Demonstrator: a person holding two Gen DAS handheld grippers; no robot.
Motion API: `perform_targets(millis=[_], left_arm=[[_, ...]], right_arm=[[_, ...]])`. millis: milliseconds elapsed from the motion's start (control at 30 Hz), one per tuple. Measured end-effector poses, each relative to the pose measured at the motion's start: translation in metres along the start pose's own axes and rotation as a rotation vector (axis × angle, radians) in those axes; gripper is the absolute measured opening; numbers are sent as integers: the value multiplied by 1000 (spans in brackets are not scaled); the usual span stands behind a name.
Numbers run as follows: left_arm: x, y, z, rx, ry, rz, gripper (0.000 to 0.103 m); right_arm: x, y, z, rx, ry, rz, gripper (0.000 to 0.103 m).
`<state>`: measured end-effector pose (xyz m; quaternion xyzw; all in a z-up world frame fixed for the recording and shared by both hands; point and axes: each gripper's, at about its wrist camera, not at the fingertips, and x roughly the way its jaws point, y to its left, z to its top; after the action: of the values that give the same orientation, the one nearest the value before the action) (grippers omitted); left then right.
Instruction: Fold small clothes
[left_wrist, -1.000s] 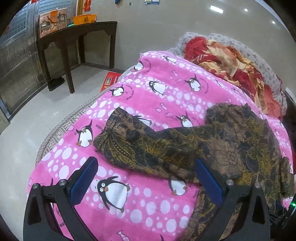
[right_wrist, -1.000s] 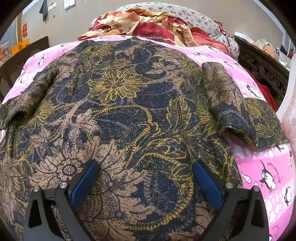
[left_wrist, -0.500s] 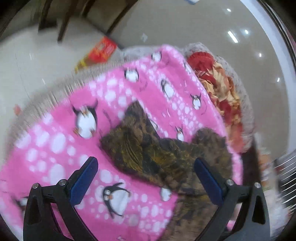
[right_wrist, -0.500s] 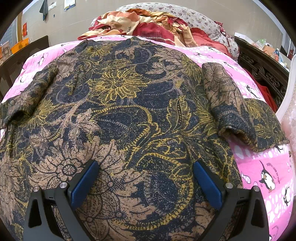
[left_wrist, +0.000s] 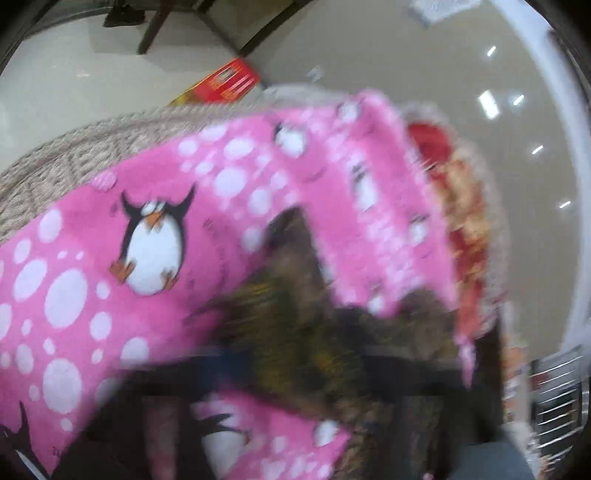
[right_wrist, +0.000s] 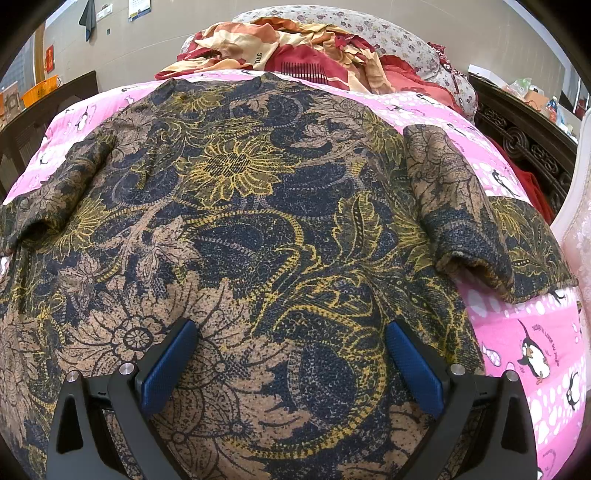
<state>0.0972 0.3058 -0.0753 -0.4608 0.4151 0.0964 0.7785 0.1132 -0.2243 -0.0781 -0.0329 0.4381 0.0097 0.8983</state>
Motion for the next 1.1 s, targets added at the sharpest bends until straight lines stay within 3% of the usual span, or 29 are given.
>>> perform_targets(millis=[100,333,400,467,567,733,867,1000,1100], left_arm=[[-19,-2,-1,-26,-38,48,5],[-170,-55,50,155,-432,85,6],[-193,-66,56,170,-508,98,5],[-199,-75,56,174,-528,79,5],[-184,-107,41,240,-494,24,5],[-95,-195,-30,471,-263,-132,6],[1,-254,-111,603,-52,-226,6],[99,-287,-187,706,105,-242,7],[145,-283,-214,758,195,-175,17]], right_arm=[[0,-1,0,1,0,1,103],[0,1,0,1,0,0,103],[0,1,0,-2,0,-3,103],[0,1,0,-3,0,-5,103],[0,1,0,-5,1,-7,103],[0,1,0,-1,0,-3,103],[-1,-3,0,17,-5,20,103],[-4,-9,-1,41,-10,46,103],[-8,-12,3,52,17,38,103]])
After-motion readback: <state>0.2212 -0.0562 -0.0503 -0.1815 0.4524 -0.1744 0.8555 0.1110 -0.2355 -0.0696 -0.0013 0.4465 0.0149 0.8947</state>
